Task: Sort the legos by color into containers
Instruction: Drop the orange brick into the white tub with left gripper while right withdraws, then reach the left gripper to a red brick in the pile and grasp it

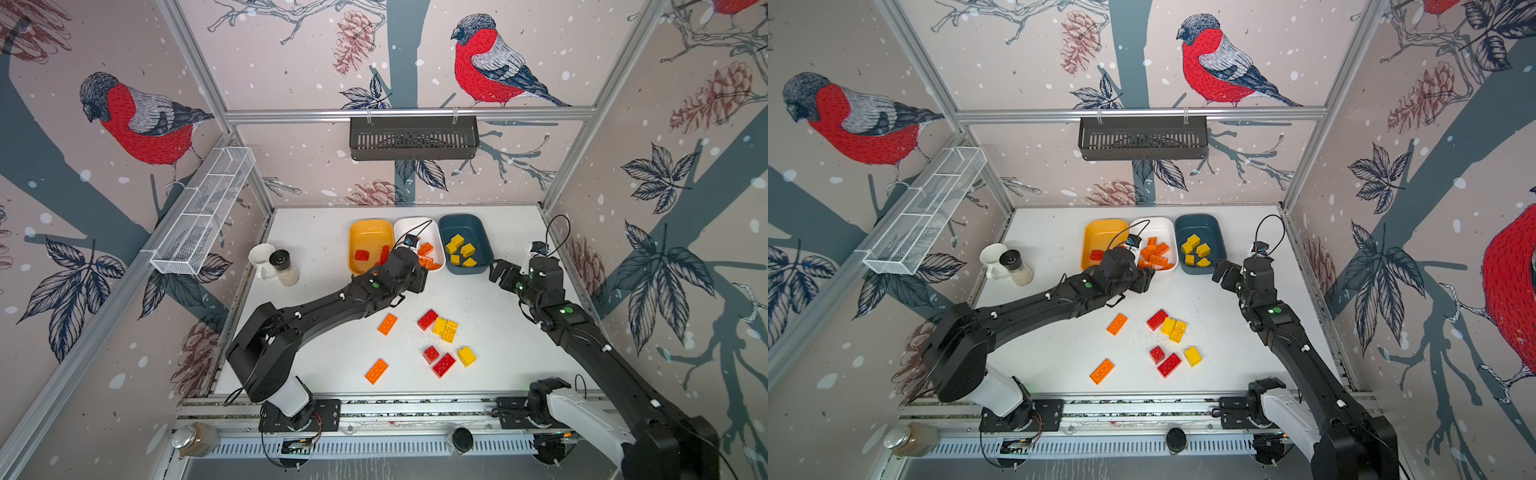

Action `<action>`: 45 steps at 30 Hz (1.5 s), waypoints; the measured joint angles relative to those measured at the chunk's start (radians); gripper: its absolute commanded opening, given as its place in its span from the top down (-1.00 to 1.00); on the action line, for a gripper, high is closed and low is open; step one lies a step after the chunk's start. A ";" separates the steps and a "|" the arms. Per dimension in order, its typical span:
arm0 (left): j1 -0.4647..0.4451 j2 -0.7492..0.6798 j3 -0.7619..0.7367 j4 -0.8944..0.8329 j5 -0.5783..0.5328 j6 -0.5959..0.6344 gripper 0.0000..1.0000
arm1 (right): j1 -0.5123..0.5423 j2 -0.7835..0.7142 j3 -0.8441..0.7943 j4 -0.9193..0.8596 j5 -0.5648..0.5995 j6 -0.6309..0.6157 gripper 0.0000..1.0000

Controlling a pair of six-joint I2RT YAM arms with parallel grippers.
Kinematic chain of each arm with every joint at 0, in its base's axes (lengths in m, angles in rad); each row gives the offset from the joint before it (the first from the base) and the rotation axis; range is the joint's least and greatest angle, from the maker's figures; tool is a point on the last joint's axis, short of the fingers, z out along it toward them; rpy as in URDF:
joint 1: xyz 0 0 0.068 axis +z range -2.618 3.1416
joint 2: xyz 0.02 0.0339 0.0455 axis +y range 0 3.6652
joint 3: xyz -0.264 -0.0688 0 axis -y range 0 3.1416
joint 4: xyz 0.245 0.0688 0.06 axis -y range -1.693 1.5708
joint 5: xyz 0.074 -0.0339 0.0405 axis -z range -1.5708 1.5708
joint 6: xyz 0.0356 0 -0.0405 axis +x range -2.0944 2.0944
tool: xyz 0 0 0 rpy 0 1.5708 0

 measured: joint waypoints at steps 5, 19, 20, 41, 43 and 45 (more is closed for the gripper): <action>0.048 0.175 0.183 0.003 -0.034 -0.055 -0.04 | 0.000 0.002 -0.003 0.029 -0.012 -0.004 -0.99; 0.110 0.576 0.663 -0.135 -0.142 -0.078 -0.17 | 0.001 0.061 0.020 0.079 -0.012 -0.051 -0.99; 0.111 0.599 0.692 -0.150 -0.143 -0.078 -0.18 | 0.001 0.062 0.019 0.077 -0.012 -0.051 -0.99; 0.076 0.443 0.583 -0.361 0.095 0.047 -0.76 | 0.003 0.118 0.027 0.077 -0.012 -0.055 -0.99; 0.053 0.362 0.451 -0.354 0.128 0.110 -0.76 | 0.003 0.120 0.027 0.079 -0.013 -0.054 -0.99; 0.041 0.305 0.349 -0.368 0.156 0.164 -0.75 | 0.003 0.122 0.028 0.081 -0.012 -0.054 -0.99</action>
